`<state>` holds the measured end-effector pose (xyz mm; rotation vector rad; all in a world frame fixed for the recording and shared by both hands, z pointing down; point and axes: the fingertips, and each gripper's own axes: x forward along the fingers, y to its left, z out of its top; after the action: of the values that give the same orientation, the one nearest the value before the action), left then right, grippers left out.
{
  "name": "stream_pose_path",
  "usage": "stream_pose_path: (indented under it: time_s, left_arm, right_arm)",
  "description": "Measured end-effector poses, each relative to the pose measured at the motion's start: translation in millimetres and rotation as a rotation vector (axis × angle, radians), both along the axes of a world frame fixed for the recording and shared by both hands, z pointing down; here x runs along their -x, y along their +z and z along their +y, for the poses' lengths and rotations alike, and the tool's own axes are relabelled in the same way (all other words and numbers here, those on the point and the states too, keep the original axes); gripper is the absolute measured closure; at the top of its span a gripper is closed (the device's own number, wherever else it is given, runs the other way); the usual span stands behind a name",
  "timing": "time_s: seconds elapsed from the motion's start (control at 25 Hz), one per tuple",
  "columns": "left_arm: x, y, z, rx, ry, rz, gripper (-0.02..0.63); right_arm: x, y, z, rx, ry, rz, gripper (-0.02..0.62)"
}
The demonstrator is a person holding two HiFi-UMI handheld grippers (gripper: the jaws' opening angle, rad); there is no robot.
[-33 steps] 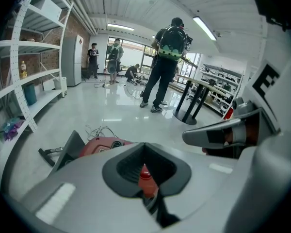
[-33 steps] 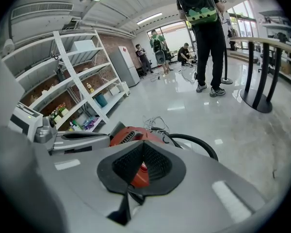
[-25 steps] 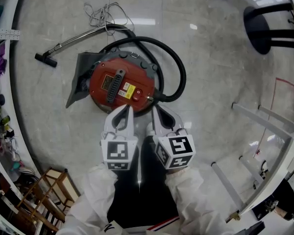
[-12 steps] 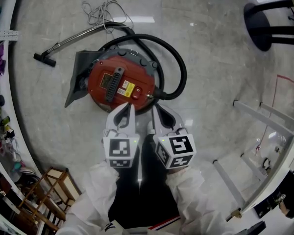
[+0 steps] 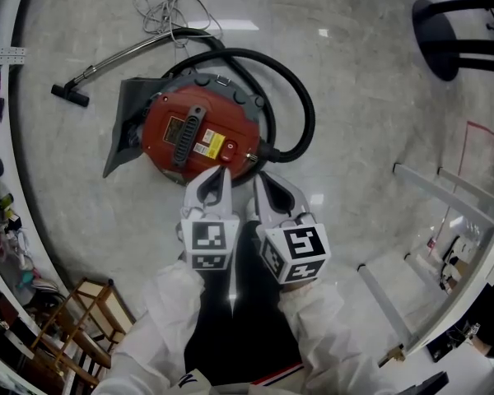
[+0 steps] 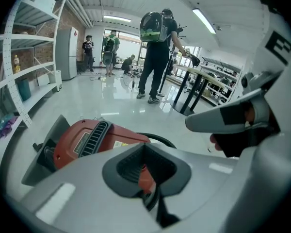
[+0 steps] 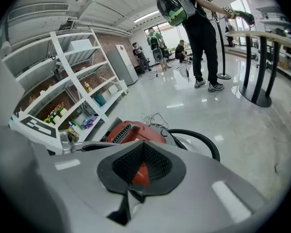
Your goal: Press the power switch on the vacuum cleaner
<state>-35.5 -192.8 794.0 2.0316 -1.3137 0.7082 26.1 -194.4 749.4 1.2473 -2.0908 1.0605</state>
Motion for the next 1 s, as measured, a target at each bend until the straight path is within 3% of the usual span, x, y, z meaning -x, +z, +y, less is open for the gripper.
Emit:
stream_pose_path:
  time_s: [1.0]
  left_arm:
    - [-5, 54, -1, 0.057, 0.019, -0.075, 0.606]
  right_arm:
    - [-6, 16, 18, 0.043, 0.001, 0.002, 0.595]
